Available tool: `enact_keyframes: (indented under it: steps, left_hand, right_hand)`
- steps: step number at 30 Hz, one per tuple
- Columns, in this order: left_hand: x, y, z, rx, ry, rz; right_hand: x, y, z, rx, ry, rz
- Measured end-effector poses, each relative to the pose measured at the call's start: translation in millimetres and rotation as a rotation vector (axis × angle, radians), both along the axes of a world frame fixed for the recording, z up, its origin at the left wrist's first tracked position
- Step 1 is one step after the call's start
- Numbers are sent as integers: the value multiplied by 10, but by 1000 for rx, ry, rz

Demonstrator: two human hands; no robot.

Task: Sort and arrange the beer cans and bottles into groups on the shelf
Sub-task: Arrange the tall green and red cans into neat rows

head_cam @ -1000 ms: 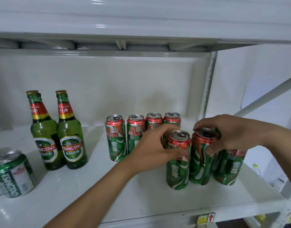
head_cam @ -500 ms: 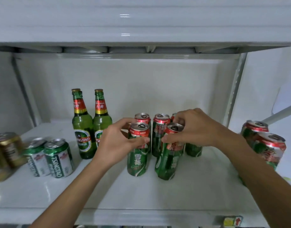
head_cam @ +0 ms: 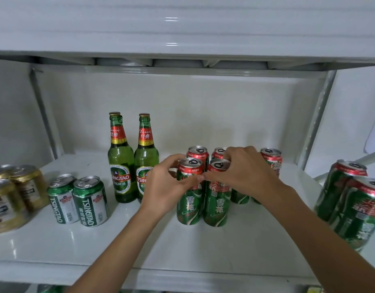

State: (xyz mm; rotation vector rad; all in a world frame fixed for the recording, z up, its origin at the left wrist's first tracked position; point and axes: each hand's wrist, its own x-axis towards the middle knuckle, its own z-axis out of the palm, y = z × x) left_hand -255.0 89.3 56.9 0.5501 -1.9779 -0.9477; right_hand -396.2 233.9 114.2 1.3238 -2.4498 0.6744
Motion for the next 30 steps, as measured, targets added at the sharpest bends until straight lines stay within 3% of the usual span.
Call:
enact_keyframes:
  steps: [4,20,25,30]
  left_hand:
    - [-50,4,-26,-31,13,12]
    - [-183,68,-118,-168,31,-12]
    - [-198,81,-182,-155,46,-15]
    - [-158,97,-200,-226,-29,86]
  right_hand:
    - [38,51,-55,-94,0,-11]
    - [1,130,-55,-44,-23,-62]
    - [25,272,-181,-203,-256,43]
    - [-34,744,-227,-339,-331,78]
